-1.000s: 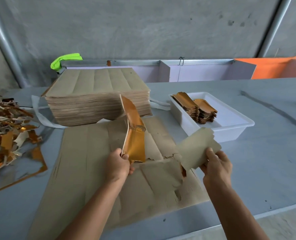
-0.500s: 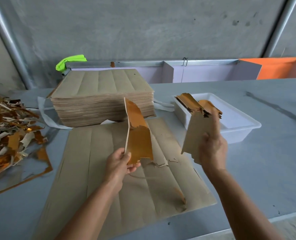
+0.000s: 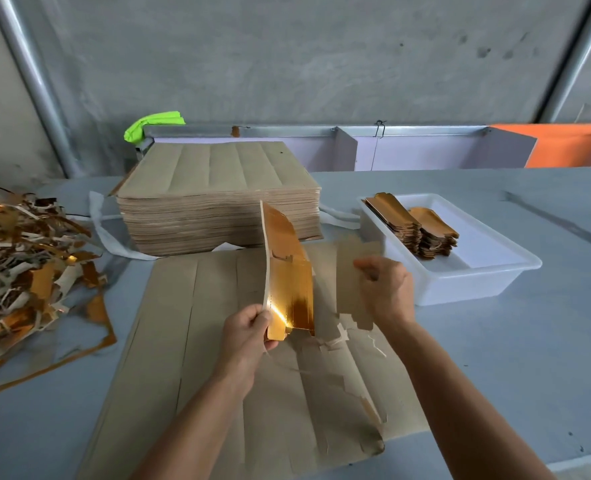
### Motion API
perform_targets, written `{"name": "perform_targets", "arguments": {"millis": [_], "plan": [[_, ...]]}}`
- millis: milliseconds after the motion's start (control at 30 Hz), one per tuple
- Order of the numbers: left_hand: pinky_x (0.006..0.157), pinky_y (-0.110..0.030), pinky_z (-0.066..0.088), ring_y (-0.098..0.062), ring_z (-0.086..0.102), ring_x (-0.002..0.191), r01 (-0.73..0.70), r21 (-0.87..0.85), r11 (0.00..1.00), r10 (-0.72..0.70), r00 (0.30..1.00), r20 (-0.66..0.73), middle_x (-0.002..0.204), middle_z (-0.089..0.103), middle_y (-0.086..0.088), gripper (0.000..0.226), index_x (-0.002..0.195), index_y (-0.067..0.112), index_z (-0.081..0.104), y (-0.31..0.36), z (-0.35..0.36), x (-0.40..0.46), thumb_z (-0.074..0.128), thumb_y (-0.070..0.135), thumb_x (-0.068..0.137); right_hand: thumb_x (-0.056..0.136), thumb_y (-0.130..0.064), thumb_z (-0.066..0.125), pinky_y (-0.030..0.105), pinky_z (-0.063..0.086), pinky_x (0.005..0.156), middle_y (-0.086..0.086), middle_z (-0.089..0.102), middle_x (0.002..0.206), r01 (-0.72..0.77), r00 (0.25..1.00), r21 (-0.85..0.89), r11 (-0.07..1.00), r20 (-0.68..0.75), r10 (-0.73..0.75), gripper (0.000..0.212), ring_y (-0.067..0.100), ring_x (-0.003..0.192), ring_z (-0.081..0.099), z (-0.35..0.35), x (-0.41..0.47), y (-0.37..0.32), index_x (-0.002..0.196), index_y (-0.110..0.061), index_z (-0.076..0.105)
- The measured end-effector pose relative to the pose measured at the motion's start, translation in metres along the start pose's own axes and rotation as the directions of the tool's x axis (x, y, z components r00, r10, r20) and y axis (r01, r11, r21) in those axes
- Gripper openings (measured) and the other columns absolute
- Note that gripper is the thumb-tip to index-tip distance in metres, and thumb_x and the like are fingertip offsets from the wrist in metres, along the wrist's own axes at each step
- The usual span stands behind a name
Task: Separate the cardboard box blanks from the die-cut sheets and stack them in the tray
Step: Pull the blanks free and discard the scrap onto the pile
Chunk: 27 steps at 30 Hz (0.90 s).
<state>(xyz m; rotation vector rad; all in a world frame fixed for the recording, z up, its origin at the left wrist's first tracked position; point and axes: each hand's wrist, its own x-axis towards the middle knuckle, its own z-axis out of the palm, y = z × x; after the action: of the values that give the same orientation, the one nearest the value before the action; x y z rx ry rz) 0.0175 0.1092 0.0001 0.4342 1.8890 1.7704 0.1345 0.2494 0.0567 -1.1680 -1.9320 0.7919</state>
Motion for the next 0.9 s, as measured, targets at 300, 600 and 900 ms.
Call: {"name": "perform_targets", "arguments": {"millis": [300, 600, 900], "plan": [[0.057, -0.016, 0.053, -0.023, 0.066, 0.090, -0.065, 0.043, 0.997, 0.065, 0.998, 0.009, 0.099, 0.066, -0.011, 0.015, 0.098, 0.008, 0.065, 0.004, 0.007, -0.003, 0.051, 0.012, 0.097, 0.086, 0.008, 0.045, 0.040, 0.048, 0.079, 0.021, 0.060, 0.114, 0.057, 0.998, -0.020, 0.998, 0.021, -0.057, 0.058, 0.032, 0.091, 0.053, -0.005, -0.001, -0.008, 0.139, -0.012, 0.033], [0.056, -0.020, 0.055, -0.018, 0.065, 0.072, -0.122, -0.128, 0.984, 0.122, 0.993, -0.011, 0.079, 0.066, -0.004, 0.022, 0.079, 0.023, 0.062, 0.020, 0.021, -0.011, 0.050, 0.018, 0.097, 0.095, -0.005, 0.044, 0.046, 0.056, 0.074, 0.017, 0.062, 0.109, 0.322, 0.932, -0.164, 0.932, 0.226, -0.282, 0.045, 0.032, 0.083, 0.061, 0.002, -0.015, -0.023, 0.137, -0.018, 0.040], [0.056, -0.024, 0.052, -0.011, 0.061, 0.060, -0.143, -0.142, 0.979, 0.163, 0.977, 0.138, 0.065, 0.065, -0.001, 0.027, 0.074, 0.008, 0.063, 0.025, 0.035, -0.014, 0.054, 0.022, 0.095, 0.093, -0.029, 0.054, 0.016, 0.048, 0.078, 0.000, 0.070, 0.102, 0.102, 0.916, 0.142, 0.985, 0.373, -0.148, 0.025, 0.013, 0.089, 0.062, 0.022, -0.022, -0.020, 0.114, -0.023, 0.067]]}}
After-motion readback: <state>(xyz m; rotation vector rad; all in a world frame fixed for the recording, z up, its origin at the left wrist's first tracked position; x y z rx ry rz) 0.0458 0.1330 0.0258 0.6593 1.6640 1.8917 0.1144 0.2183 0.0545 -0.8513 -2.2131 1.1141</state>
